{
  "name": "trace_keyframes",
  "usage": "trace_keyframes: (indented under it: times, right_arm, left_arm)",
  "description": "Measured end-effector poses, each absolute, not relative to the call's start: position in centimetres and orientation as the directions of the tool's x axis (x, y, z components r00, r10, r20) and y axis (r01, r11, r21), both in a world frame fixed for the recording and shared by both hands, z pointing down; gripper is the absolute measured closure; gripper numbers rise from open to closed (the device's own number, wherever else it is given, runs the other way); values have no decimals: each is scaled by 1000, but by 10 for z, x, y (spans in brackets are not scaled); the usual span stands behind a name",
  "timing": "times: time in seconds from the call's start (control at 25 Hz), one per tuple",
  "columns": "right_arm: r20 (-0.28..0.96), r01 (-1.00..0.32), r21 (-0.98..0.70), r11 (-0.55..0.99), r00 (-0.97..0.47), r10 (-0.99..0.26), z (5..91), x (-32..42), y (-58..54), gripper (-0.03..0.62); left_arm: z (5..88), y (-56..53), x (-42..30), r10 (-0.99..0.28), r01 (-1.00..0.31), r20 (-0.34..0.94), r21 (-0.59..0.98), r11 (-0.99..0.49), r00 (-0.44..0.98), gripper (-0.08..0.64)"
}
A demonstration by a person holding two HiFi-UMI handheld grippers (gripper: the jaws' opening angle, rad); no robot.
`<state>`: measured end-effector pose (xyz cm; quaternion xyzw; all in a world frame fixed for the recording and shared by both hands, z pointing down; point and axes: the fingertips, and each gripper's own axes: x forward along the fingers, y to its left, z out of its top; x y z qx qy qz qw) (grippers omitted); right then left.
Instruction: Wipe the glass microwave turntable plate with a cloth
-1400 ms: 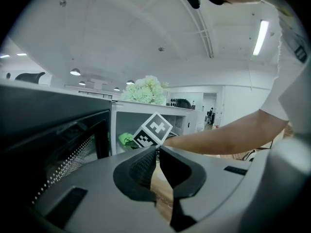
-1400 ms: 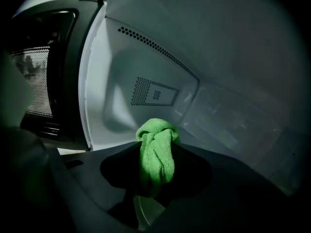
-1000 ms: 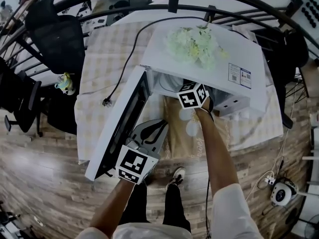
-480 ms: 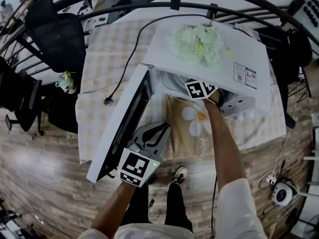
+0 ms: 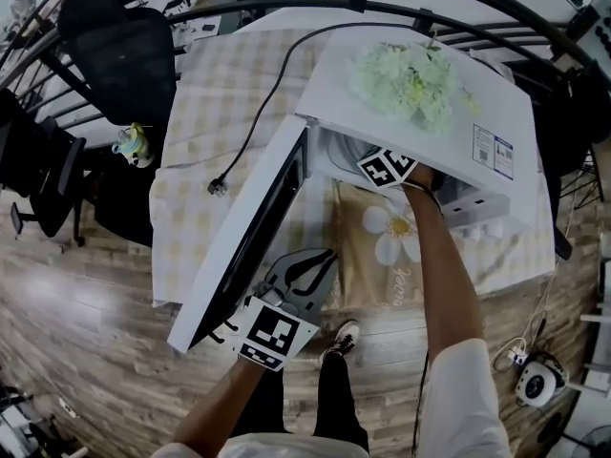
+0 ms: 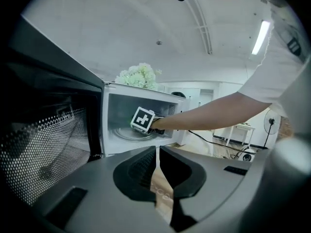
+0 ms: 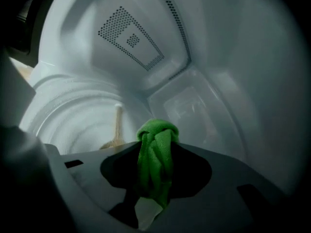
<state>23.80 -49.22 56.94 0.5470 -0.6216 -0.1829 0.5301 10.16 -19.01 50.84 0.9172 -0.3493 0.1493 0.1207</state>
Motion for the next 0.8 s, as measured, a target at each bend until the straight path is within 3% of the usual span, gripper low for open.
trace_keyframes:
  times: [0.32,0.64,0.8]
  right_arm:
    - [470,-399,805,438,-20,-882,574,180,-495,442]
    - [547,-474,658,585,-233,-804,578,149,-462,443]
    - [586,-482,607,632,-266,-765,576,149,-444,445]
  left_arm:
    - [522,-179,93,-611,-685,357,132,-716,707,523]
    - [531,-164,86,-629,-699,339,147,-699,700,523]
    - [531,-157,83,-637,-706,335,142,-694,694,523]
